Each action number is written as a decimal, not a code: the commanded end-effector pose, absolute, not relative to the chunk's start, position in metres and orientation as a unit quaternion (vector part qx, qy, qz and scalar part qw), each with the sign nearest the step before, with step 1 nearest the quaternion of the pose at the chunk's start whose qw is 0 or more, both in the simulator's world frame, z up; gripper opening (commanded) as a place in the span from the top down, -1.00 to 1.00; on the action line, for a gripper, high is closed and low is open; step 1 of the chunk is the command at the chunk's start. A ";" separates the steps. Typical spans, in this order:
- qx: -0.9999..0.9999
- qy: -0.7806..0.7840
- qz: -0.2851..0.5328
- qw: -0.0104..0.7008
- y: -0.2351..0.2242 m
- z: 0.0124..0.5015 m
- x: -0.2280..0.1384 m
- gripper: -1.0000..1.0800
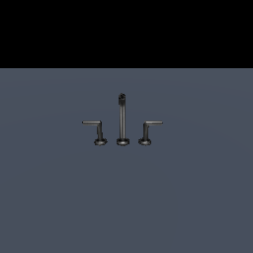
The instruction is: Turn on the faucet by rotating a designated handle.
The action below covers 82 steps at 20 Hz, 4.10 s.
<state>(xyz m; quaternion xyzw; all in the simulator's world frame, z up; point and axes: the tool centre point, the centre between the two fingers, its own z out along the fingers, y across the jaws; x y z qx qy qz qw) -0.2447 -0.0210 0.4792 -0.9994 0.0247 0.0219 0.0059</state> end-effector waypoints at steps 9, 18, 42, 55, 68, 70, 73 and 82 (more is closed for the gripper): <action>-0.999 0.040 0.022 0.006 -0.013 0.471 -0.243 1.00; -0.995 0.096 0.021 0.006 0.013 0.444 -0.233 1.00; -0.945 0.327 0.016 0.007 0.110 0.325 -0.158 1.00; -0.899 0.438 0.013 0.008 0.143 0.264 -0.103 1.00; -0.845 0.534 0.009 0.007 0.158 0.209 -0.045 1.00; -0.835 0.549 0.008 0.006 0.159 0.199 -0.036 1.00; -0.820 0.573 0.007 0.005 0.160 0.185 -0.020 1.00; -0.763 0.646 0.002 0.001 0.156 0.139 0.030 1.00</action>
